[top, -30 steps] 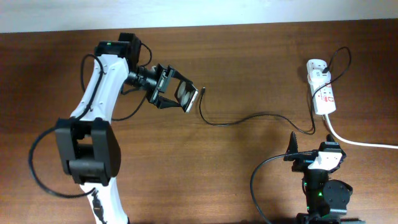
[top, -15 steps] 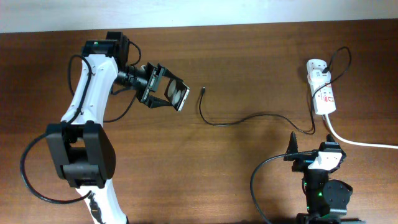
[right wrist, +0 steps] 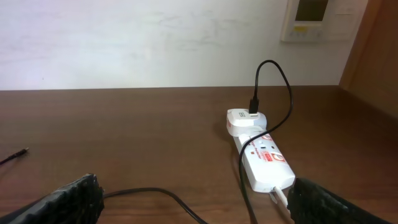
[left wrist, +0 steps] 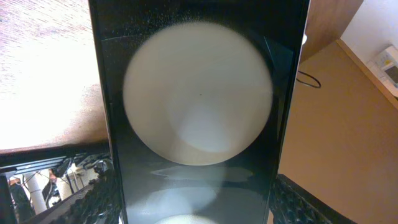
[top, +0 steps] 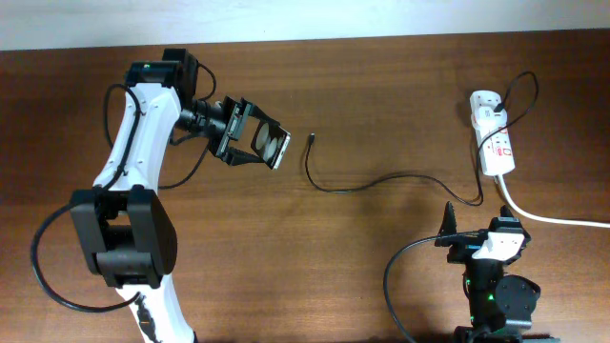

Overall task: Plug charger to phone and switch on socket
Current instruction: 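Hold the phone raised in the left gripper, bottom edge facing right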

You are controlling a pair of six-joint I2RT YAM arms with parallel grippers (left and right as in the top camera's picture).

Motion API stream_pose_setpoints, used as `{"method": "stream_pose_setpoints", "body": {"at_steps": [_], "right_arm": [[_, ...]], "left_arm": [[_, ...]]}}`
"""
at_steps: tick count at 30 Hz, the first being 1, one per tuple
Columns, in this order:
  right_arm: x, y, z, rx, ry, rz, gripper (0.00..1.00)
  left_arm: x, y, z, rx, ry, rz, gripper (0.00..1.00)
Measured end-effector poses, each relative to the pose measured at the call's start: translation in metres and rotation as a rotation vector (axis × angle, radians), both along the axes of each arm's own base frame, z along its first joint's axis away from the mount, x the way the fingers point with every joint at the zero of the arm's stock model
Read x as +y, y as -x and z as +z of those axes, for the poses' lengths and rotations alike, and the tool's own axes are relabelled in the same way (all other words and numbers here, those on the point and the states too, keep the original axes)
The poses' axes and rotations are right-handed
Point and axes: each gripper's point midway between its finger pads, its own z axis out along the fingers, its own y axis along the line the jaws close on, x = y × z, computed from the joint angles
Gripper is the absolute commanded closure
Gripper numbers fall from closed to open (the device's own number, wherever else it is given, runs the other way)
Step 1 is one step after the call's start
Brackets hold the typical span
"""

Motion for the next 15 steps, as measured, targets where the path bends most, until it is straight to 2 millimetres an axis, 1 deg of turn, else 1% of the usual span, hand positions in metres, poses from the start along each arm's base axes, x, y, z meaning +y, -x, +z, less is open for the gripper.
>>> {"method": "stream_pose_setpoints", "body": {"at_steps": [15], "right_arm": [[0.0,0.0,0.0001,0.0,0.0,0.0,0.01]], "left_arm": [[0.0001,0.0016,0.0,0.026,-0.002,0.012,1.0]]}}
